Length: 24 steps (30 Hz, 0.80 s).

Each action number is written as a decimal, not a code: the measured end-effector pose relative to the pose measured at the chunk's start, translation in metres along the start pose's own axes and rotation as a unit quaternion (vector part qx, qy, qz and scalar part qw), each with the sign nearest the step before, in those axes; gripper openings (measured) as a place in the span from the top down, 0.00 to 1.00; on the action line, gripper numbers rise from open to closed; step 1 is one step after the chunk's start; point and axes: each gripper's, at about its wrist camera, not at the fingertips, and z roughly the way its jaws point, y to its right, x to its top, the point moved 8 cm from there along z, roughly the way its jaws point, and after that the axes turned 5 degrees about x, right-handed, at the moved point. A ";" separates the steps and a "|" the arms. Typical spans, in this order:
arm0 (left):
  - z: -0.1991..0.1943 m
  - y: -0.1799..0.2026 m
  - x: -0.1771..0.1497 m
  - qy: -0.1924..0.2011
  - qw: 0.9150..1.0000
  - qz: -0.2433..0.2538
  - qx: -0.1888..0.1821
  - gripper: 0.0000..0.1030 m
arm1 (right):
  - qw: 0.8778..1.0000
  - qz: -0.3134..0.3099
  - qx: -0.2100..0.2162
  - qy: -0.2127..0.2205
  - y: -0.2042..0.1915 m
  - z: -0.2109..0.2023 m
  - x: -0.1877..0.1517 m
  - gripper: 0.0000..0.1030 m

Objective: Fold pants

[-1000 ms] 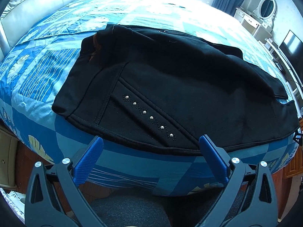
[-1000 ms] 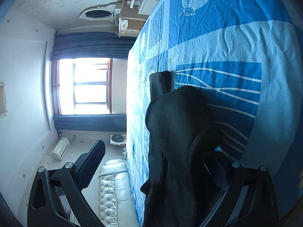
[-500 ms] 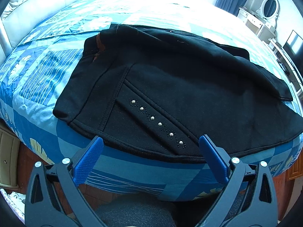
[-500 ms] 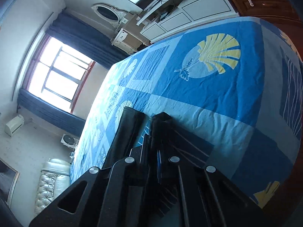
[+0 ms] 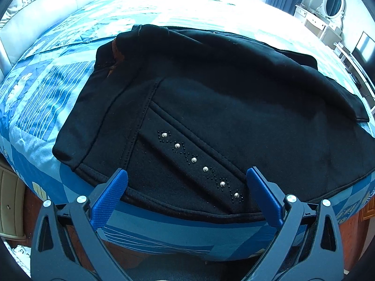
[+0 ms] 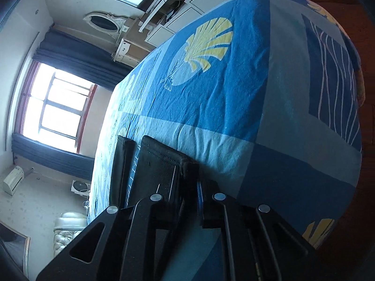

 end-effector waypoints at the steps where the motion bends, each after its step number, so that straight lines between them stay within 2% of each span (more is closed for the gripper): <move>1: 0.002 0.000 -0.001 -0.003 1.000 0.000 -0.002 0.02 | 1.000 -0.005 -0.014 0.019 0.001 -0.009 0.004 0.78; 3: 0.005 -0.001 -0.002 -0.008 1.000 0.002 -0.008 0.02 | 0.999 -0.031 -0.022 0.034 -0.008 -0.021 0.005 0.68; 7: 0.005 -0.002 -0.001 -0.015 1.000 0.006 -0.018 0.02 | 0.993 -0.118 -0.004 0.028 -0.053 -0.035 -0.009 0.49; 8: 0.004 -0.001 -0.001 -0.017 1.000 0.015 -0.019 0.02 | 0.989 -0.143 0.006 0.024 -0.070 -0.035 -0.017 0.48; 9: 0.002 0.000 -0.001 -0.019 0.999 0.024 -0.020 0.02 | 0.985 -0.171 0.017 0.015 -0.088 -0.035 -0.026 0.42; 10: -0.002 0.001 0.000 -0.019 0.999 0.031 -0.023 0.02 | 0.979 -0.202 0.030 0.005 -0.108 -0.035 -0.037 0.36; 11: -0.008 0.001 0.001 -0.015 0.999 0.037 -0.029 0.02 | 0.970 -0.238 0.044 -0.008 -0.129 -0.032 -0.052 0.34; 13: -0.027 -0.001 0.007 0.010 0.998 0.039 -0.044 0.02 | 0.945 -0.316 0.077 -0.044 -0.168 -0.032 -0.091 0.29; 16: -0.048 -0.012 0.024 0.046 0.996 0.045 -0.060 0.02 | 0.892 -0.418 0.122 -0.122 -0.222 -0.017 -0.160 0.21; 17: -0.051 -0.019 0.032 0.050 0.996 0.046 -0.066 0.02 | 0.873 -0.450 0.123 -0.144 -0.233 -0.012 -0.185 0.21; 20: -0.044 -0.045 0.061 0.037 0.997 0.050 -0.048 0.02 | 0.820 -0.526 0.122 -0.188 -0.264 0.007 -0.245 0.21; 23: -0.029 -0.073 0.105 0.040 0.996 0.066 -0.042 0.02 | 0.783 -0.571 0.123 -0.212 -0.286 0.022 -0.291 0.21; 24: -0.023 -0.081 0.119 0.039 0.995 0.067 -0.056 0.02 | 0.773 -0.584 0.123 -0.216 -0.293 0.027 -0.305 0.21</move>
